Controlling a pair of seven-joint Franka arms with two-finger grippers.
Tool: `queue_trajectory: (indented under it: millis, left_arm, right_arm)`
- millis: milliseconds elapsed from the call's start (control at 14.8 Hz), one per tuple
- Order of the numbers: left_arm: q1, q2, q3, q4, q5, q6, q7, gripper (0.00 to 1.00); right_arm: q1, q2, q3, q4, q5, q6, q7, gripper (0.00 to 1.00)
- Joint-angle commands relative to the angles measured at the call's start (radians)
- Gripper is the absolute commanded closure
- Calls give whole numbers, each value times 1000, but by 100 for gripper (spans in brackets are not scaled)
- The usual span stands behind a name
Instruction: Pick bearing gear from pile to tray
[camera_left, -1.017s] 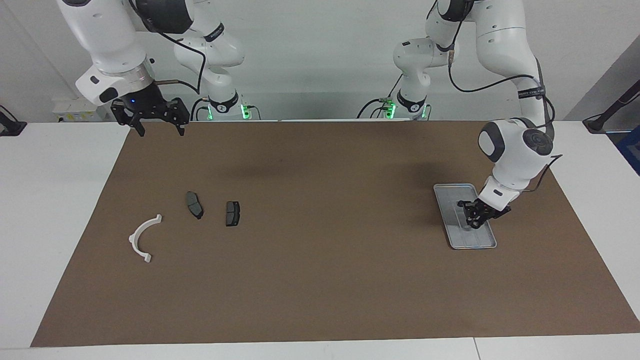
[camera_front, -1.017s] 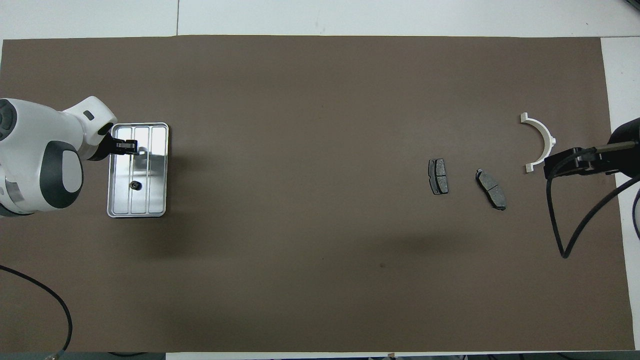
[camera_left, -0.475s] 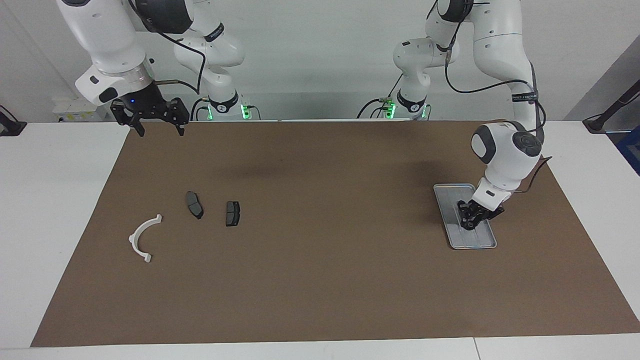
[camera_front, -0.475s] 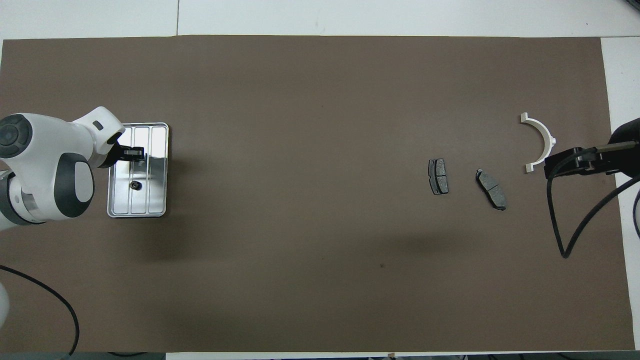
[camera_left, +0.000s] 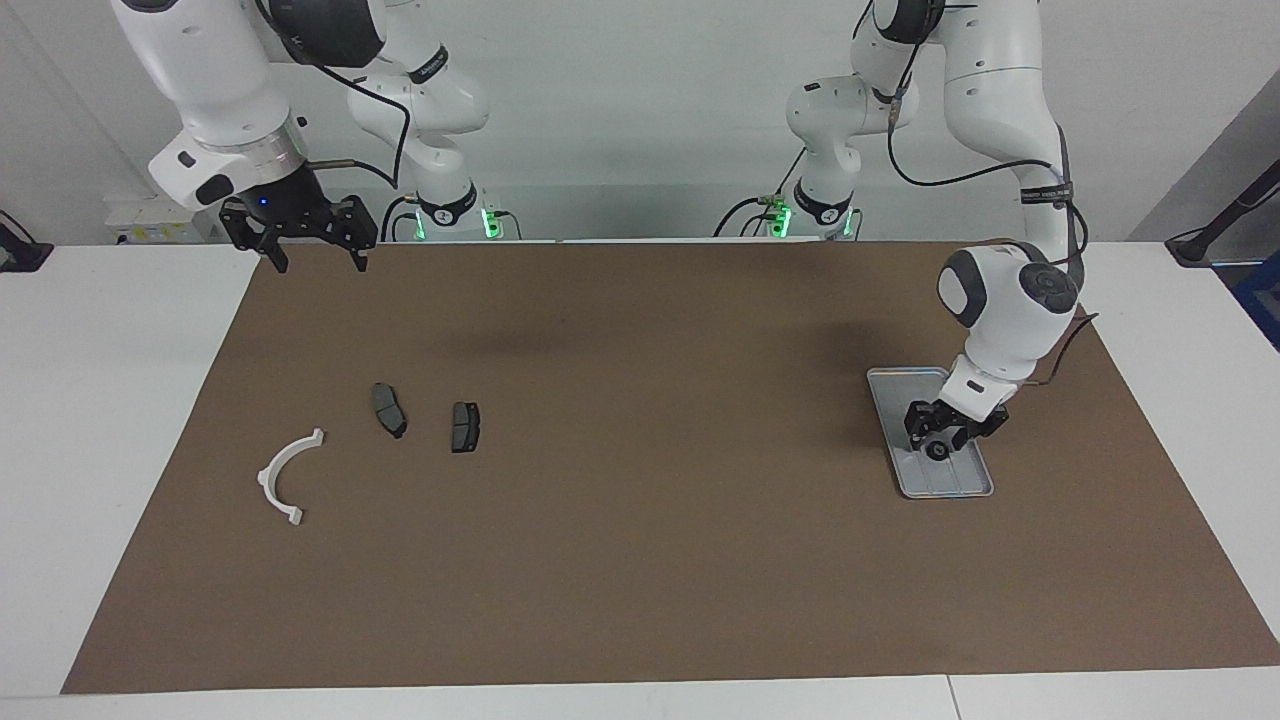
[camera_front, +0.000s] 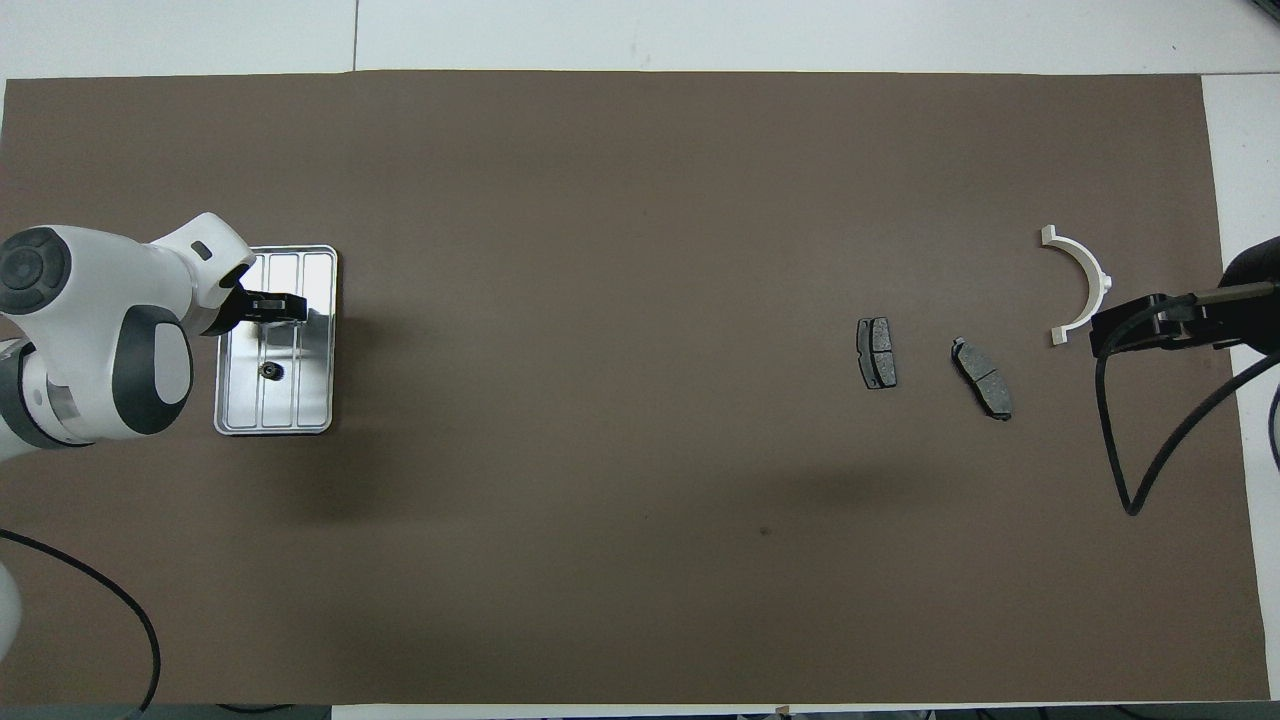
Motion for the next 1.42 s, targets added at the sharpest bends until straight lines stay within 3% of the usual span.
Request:
queue_trajectory:
  millis: [0,203,339,542,814,1288,1356]
  left_arm:
    - [-4,-109,9,120,-11,-228,-20,0]
    - [-10,-219,7,220,-8,-330,-134,0]
    - [-14,-316,2,223,-2,-338,-237,0]
    - [-14,-407,-4,232,-3,-459,-269,0]
    - [-17,-409,-24,294,-6,-744,-259,0]
    - [-23,-415,-21,294,-10,-755,-259,0]
    - [-74,-415,19,289,-7,-757,-262,0]
  right_arm:
    - [2,-13,-3,-15,27,19,-9,0]
    - [2,-13,-3,-12,27,18,-9,0]
    - [2,-15,-3,-12,27,18,-9,0]
    - [2,-15,1,-12,28,19,-9,0]
    - [2,-16,1,-12,28,19,-9,0]
    - [2,-16,1,-12,27,19,-9,0]
    - [2,-15,1,-12,28,19,-9,0]
